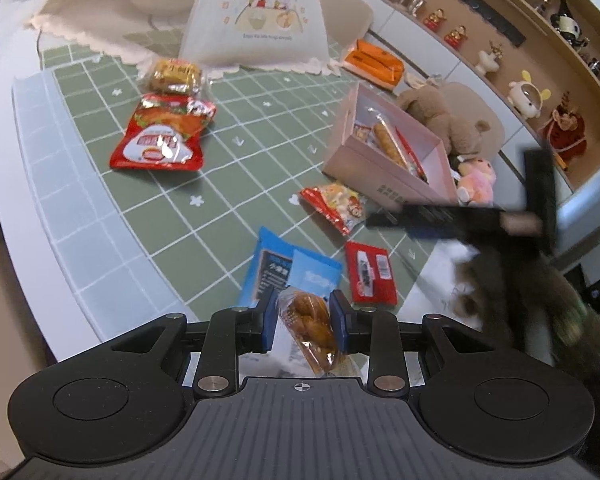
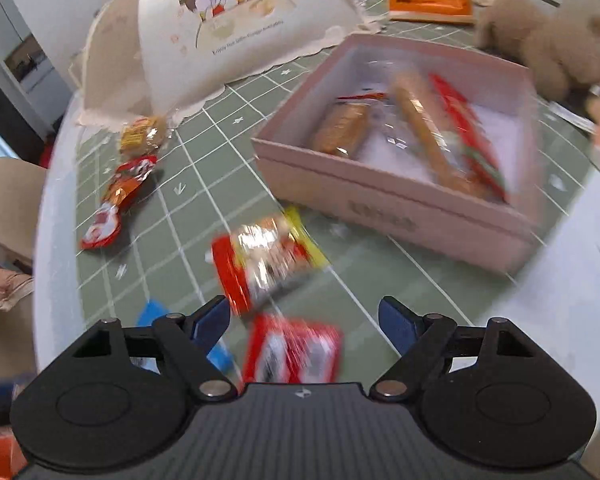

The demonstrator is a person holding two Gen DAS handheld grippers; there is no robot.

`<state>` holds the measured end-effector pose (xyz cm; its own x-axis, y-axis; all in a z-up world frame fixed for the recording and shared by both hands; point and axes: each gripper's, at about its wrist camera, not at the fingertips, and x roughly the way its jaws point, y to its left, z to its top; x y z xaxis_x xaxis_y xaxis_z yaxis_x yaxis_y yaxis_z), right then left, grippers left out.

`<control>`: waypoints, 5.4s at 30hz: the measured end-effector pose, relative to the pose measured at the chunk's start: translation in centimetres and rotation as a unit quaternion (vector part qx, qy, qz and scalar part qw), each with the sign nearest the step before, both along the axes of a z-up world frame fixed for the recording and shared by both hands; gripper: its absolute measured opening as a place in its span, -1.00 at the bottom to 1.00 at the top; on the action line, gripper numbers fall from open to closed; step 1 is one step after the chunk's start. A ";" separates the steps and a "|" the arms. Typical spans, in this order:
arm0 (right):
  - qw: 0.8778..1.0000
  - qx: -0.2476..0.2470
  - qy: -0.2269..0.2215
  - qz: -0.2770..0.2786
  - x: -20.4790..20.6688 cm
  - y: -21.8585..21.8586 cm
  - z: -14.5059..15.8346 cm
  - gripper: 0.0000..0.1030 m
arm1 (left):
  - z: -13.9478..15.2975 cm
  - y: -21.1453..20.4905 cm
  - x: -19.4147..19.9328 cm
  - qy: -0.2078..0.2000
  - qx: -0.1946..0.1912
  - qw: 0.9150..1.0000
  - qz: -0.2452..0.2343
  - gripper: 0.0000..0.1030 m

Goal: Organize snacks

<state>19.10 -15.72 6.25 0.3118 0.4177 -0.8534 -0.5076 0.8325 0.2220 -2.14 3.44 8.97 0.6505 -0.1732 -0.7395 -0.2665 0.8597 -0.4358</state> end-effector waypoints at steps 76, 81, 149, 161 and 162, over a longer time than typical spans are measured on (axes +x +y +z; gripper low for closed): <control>0.993 -0.011 -0.102 0.060 0.5 -3.3 5.3 0.72 | -1.0 8.9 11.1 0.018 0.092 0.991 0.093 -0.26; 0.995 -0.034 -0.073 0.054 -4.2 -2.7 2.5 0.72 | 0.3 14.7 15.9 -0.007 0.099 0.989 0.108 -0.26; 0.997 0.027 -0.002 0.070 -7.3 1.6 1.7 0.72 | -0.7 4.5 4.9 0.018 0.119 0.993 0.019 -0.48; 0.991 -0.056 -0.002 0.125 -5.6 12.8 -1.6 0.80 | -1.6 5.7 2.0 0.038 0.086 0.995 0.046 -0.48; 0.989 -0.063 -0.010 0.132 -5.6 13.3 -1.9 0.80 | -1.6 5.7 1.8 0.040 0.086 0.995 0.044 -0.48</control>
<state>13.51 -2.44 4.36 0.2225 0.3776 -0.8988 -0.7142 0.6907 0.1134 -0.33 9.14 7.40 0.5957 0.0146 -0.8030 -0.3710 0.8918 -0.2590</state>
